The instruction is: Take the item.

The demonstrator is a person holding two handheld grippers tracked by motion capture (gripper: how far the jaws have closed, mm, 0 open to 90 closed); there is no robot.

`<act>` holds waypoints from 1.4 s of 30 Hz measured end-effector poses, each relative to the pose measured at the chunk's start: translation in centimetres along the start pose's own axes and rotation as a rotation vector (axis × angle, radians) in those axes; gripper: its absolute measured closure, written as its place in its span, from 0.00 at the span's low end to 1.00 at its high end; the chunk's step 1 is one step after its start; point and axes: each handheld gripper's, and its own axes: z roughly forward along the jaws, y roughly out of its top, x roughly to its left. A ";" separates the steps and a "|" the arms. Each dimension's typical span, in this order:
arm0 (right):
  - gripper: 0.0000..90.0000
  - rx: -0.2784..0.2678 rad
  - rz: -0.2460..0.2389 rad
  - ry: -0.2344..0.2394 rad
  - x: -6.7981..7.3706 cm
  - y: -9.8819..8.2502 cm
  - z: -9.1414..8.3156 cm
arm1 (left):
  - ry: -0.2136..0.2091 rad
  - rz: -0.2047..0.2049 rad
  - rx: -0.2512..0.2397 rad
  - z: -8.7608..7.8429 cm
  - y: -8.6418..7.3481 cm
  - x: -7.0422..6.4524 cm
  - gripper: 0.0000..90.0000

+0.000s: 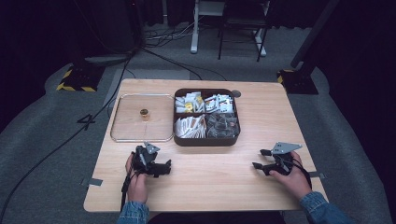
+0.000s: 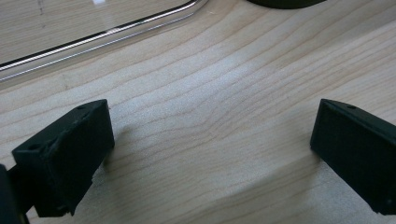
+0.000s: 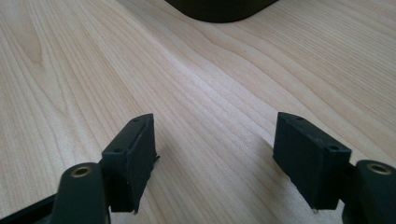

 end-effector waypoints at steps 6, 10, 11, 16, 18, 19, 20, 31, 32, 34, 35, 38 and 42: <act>0.35 -0.002 -0.004 0.010 0.0 0.0 -0.1 | 0.002 -0.005 -0.003 0.0 -0.1 0.0 0.00; 0.35 -0.002 -0.006 0.009 0.0 0.0 -0.1 | 0.004 -0.006 -0.003 -0.1 -0.1 0.0 0.00; 0.35 -0.001 -0.006 0.009 0.0 0.0 -0.1 | 0.004 -0.005 -0.003 -0.1 -0.1 0.0 0.00; 0.38 -0.009 0.028 0.019 -0.3 -0.1 -0.2 | 0.006 -0.008 -0.003 0.0 -0.1 -0.1 0.00; 0.38 -0.007 0.027 0.007 -0.1 -0.1 -0.1 | 0.002 -0.004 -0.001 0.0 -0.1 0.0 0.00; 0.37 0.001 0.010 -0.009 0.1 0.0 -0.1 | -0.002 0.000 -0.001 0.0 0.0 0.0 0.00; 0.38 0.004 0.023 -0.019 0.3 0.1 -0.1 | -0.004 0.002 0.000 0.0 0.0 0.0 0.00; 0.58 0.103 0.089 0.006 0.2 2.1 -0.7 | -0.006 0.007 0.000 0.0 0.0 0.1 0.00; 0.59 0.098 0.086 -0.003 0.2 2.4 -0.8 | -0.005 0.006 0.000 0.0 0.0 0.1 0.00; 0.59 0.082 0.087 -0.019 0.1 3.3 -1.2 | -0.006 0.006 0.000 0.0 0.0 0.1 0.00; 0.59 0.082 0.087 -0.019 0.1 3.3 -1.2 | -0.006 0.006 0.000 0.0 0.0 0.1 0.00; 0.60 0.024 0.134 -0.038 0.1 5.1 -1.9 | -0.005 0.006 0.000 0.0 0.0 0.1 0.00; 0.58 -0.048 0.184 -0.035 0.1 6.3 -2.1 | -0.005 0.006 0.000 0.0 0.0 0.1 0.00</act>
